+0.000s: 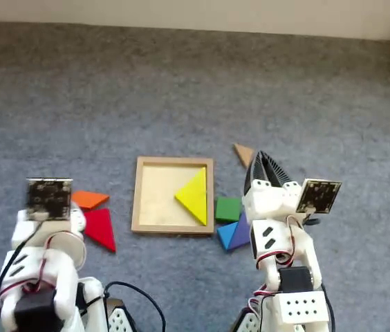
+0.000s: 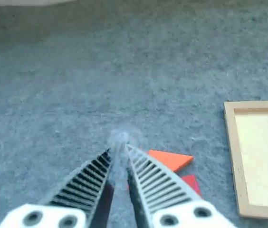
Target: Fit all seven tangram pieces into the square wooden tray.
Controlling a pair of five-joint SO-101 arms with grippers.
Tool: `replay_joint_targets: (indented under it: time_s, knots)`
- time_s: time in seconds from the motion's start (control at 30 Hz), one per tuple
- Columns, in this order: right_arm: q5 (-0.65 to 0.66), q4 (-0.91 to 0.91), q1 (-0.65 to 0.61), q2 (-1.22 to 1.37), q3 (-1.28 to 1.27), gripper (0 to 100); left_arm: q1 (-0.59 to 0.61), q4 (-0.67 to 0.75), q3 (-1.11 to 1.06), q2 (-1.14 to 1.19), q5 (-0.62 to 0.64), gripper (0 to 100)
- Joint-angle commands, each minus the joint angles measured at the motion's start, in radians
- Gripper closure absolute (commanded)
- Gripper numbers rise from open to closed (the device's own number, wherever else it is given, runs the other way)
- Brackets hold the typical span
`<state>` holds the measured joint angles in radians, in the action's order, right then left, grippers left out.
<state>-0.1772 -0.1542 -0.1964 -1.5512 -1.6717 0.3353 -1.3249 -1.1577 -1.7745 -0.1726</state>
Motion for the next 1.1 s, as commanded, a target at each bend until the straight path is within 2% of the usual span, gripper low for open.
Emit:
replay_joint_targets:
  time_s: [0.0, 0.1, 0.27, 0.47, 0.6, 0.83, 1.07]
  knots:
    - [0.072, 0.036, 0.018, -0.018, -0.027, 98.8, 0.038, -0.009, 0.094, -0.047, -0.097, 99]
    - [0.091, 0.036, 0.018, -0.018, -0.027, 98.8, 0.036, -0.011, 0.091, -0.045, -0.21, 99]
    - [0.094, 0.036, 0.018, -0.018, -0.027, 98.8, 0.041, -0.083, 0.093, 0.016, -0.25, 96]
    - [0.094, 0.036, 0.018, -0.018, -0.027, 98.8, 0.042, -0.144, 0.096, 0.343, -0.255, 78]
    - [0.094, 0.036, 0.018, -0.018, -0.027, 98.8, 0.081, -0.143, 0.148, 0.565, -0.245, 75]
    - [0.095, 0.036, 0.018, -0.018, -0.027, 98.8, 0.085, -0.143, 0.243, 0.911, -0.014, 64]
    - [0.095, 0.036, 0.018, -0.018, -0.027, 98.8, 0.084, -0.143, 0.366, 1.259, 0.143, 62]
